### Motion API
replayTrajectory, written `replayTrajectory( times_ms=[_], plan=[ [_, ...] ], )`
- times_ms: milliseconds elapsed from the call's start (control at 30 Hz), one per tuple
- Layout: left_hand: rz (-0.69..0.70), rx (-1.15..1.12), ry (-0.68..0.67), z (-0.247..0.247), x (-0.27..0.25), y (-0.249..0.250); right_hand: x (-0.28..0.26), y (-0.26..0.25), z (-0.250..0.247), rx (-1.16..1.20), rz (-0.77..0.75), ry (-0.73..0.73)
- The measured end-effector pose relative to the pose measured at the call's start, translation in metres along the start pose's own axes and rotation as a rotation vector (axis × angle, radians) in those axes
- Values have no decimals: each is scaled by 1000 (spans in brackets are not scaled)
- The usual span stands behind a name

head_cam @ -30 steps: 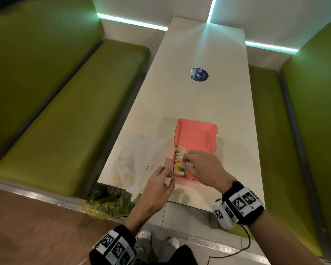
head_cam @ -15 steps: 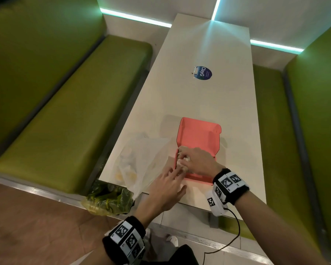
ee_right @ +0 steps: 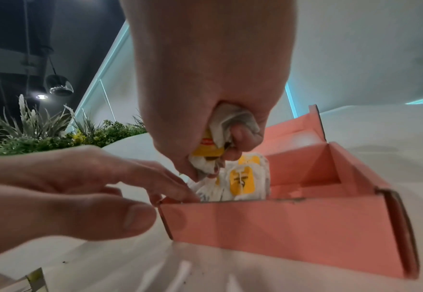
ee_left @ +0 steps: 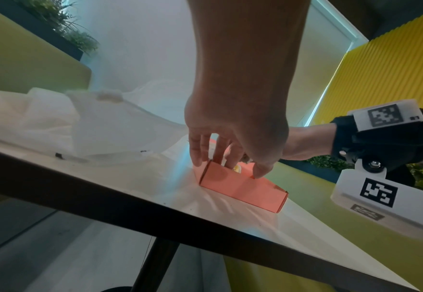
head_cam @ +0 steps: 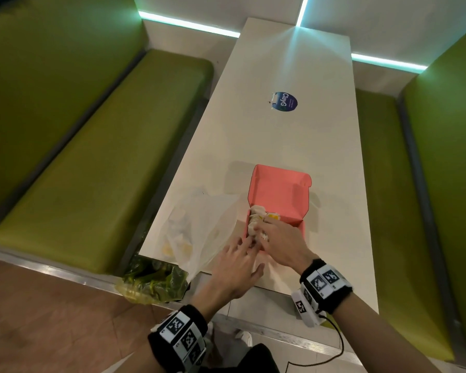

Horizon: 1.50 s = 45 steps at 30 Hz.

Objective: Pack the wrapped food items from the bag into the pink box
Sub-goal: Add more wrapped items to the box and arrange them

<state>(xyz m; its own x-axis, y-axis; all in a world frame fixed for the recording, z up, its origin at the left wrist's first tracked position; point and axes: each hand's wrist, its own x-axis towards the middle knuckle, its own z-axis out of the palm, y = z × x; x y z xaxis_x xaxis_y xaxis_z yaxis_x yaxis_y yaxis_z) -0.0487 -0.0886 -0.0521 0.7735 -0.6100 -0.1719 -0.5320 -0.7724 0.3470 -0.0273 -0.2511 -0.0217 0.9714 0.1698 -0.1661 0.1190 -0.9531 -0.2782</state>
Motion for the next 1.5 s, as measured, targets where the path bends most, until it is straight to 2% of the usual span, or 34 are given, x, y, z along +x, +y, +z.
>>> replayTrajectory(
  times_ms=[100,167,233,333,400,500,567,700,967,1133,1333,1500],
  plan=[
    [12,-2,9,2,0,-1,0,-1,5,11,18,-2],
    [21,-10,34,2,0,-2,-1,1,7,100,65,16],
    [37,-21,86,1,-1,-3,-3,6,6,329,137,82],
    [70,-80,252,-7,0,-2,-9,9,-1,769,243,224],
    [59,-178,332,-17,4,2,-14,6,-11,953,291,270],
    [44,-398,383,-38,15,10,-21,1,-25,1256,368,274],
    [80,-502,351,-49,24,17,-23,0,-31,1369,421,267],
    [91,-622,292,-59,43,29,-24,1,-37,1395,465,297],
    [-33,-1026,275,-68,59,35,-31,16,-32,1456,428,273],
    [-111,-1188,369,-77,61,30,-40,20,-29,1513,430,290],
    [-141,-1207,397,-81,56,22,-44,16,-44,1367,376,417],
    [-167,-1314,362,-85,48,25,-40,8,-52,1264,294,383]
  ],
)
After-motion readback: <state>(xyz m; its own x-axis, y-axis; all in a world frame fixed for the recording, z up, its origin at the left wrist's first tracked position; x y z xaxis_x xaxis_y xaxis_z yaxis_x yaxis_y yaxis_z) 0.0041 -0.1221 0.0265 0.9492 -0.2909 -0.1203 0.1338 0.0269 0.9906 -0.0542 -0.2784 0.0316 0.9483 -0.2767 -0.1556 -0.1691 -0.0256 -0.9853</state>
